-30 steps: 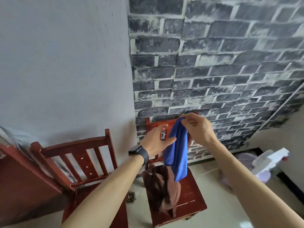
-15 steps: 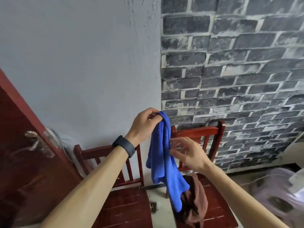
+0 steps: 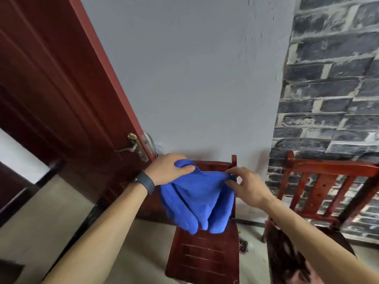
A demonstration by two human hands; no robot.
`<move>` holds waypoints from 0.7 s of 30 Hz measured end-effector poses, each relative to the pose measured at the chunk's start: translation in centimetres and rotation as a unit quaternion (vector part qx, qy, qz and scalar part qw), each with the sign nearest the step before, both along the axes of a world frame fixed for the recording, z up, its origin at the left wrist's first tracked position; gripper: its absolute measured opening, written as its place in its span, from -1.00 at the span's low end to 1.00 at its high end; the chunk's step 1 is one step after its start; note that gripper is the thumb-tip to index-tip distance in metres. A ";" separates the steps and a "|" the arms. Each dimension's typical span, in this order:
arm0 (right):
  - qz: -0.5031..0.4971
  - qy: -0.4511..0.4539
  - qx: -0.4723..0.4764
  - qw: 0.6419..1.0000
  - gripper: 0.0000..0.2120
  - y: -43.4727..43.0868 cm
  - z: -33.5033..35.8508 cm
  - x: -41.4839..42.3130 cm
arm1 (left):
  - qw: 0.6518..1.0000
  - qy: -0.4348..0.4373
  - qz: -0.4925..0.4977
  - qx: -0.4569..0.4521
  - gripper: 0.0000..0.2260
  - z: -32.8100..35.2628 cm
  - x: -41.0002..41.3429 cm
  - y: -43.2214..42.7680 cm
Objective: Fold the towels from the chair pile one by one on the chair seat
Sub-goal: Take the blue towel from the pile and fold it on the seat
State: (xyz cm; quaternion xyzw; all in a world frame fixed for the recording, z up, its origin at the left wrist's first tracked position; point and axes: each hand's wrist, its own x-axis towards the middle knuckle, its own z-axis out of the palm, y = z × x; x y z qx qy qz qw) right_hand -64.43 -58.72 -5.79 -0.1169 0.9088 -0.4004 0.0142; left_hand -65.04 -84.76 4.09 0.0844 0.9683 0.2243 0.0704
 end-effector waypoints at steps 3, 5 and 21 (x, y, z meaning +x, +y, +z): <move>0.067 0.037 0.010 0.997 -0.87 -1.3 1.4 -1.0 | 0.998 -0.032 0.048 -0.013 -0.91 -1.6 1.1 -1.5; 0.110 0.049 0.013 0.993 -0.89 -2.7 1.8 -1.6 | 0.993 -0.088 0.078 0.014 -0.87 -2.3 1.6 -0.7; -0.334 -0.221 -0.278 0.873 -0.83 5.6 -14.6 9.3 | 0.839 -0.305 0.169 0.419 -0.66 -9.3 2.2 12.6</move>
